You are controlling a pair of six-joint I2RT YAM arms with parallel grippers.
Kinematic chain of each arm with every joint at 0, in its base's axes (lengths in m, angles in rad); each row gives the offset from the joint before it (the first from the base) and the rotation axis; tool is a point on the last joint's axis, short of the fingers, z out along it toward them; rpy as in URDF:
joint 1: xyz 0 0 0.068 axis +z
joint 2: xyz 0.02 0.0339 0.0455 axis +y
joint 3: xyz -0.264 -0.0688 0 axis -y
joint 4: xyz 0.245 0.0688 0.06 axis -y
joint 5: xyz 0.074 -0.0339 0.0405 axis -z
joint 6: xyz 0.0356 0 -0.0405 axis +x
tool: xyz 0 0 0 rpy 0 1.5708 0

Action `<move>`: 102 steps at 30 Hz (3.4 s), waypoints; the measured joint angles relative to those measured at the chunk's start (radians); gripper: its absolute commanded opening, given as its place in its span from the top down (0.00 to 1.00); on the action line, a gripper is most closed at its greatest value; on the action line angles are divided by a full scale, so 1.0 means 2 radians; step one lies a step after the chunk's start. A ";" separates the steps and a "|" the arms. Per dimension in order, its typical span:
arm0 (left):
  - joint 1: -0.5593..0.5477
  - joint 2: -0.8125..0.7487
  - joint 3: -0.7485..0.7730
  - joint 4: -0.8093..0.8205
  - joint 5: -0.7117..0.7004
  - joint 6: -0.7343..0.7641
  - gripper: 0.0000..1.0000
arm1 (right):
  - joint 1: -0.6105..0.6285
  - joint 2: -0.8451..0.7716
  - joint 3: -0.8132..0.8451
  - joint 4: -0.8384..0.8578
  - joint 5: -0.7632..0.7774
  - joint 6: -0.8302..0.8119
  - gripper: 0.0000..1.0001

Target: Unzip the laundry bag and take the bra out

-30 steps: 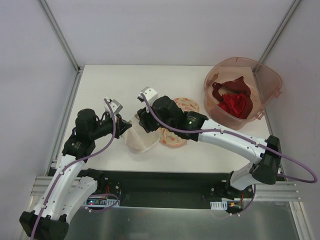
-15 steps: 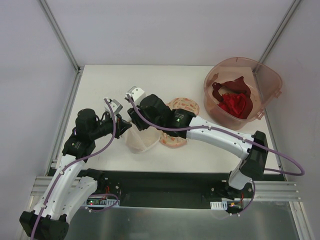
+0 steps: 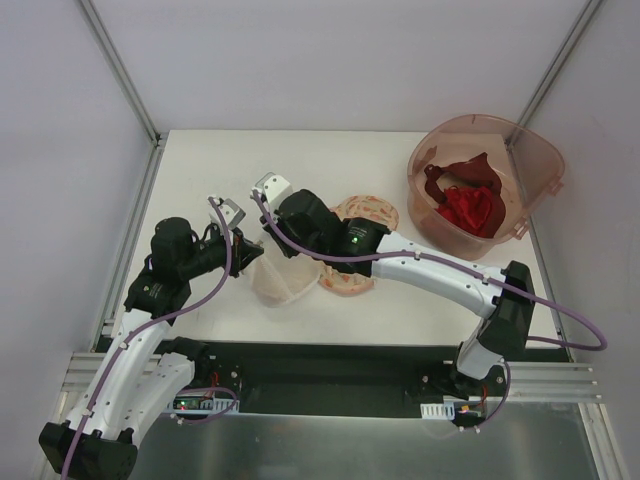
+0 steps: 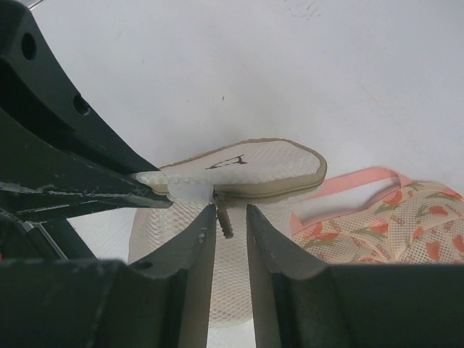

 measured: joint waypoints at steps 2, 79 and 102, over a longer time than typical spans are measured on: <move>0.000 0.000 0.000 0.000 0.000 0.000 1.00 | 0.000 0.001 0.000 0.000 0.001 -0.002 0.77; -0.101 0.132 0.048 0.025 -0.031 0.023 1.00 | -0.114 -0.044 -0.098 0.028 -0.207 0.161 0.99; -0.105 0.019 0.025 0.036 -0.030 0.061 0.86 | -0.225 -0.055 -0.172 0.094 -0.317 0.208 0.99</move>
